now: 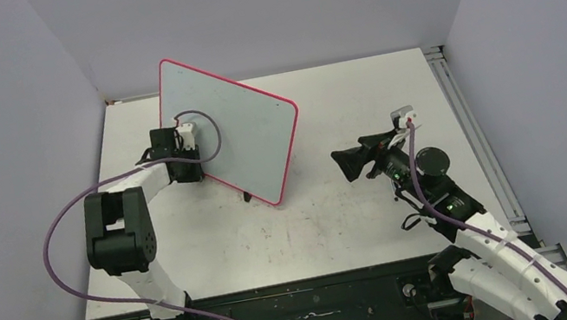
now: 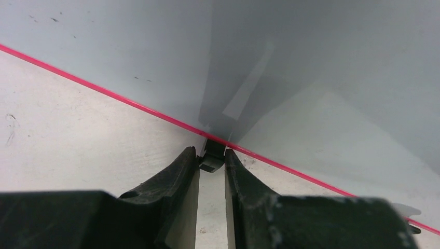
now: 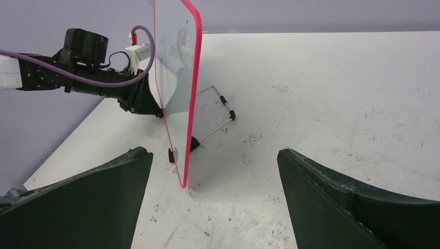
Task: Write a sentence on the whiteboard
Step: Adjust the whiteboard at the center of the board.
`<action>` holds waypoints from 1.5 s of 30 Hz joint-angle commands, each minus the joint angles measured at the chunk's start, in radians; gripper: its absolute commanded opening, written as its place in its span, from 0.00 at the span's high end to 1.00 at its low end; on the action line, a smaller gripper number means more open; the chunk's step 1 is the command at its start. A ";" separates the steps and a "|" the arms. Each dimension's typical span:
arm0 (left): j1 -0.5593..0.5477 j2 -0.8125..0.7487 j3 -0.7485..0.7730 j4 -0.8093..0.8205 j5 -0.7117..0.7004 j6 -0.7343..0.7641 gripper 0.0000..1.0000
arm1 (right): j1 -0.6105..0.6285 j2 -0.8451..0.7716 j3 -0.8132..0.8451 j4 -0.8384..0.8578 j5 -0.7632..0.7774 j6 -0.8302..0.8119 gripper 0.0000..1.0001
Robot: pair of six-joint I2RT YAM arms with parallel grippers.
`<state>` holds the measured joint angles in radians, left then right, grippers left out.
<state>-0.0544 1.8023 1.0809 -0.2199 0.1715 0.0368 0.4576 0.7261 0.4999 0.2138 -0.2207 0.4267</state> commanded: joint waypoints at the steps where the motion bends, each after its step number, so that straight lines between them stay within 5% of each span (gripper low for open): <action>1: -0.041 -0.001 0.030 0.025 -0.013 0.010 0.86 | -0.008 -0.037 0.043 0.012 0.020 -0.008 0.05; 8: -0.111 0.009 0.026 -0.039 -0.132 -0.017 1.00 | -0.008 -0.077 0.042 -0.019 0.030 -0.015 0.05; 24: -0.182 -0.033 0.031 -0.184 -0.187 -0.147 1.00 | -0.010 -0.146 0.029 -0.071 0.035 -0.044 0.06; 45: -0.332 -0.195 -0.197 -0.097 -0.312 -0.458 1.00 | -0.010 -0.172 0.024 -0.085 0.011 -0.040 0.06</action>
<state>-0.3302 1.6852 0.9619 -0.2741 -0.1825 -0.3023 0.4568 0.5652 0.5022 0.1123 -0.1955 0.3996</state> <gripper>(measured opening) 0.182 0.943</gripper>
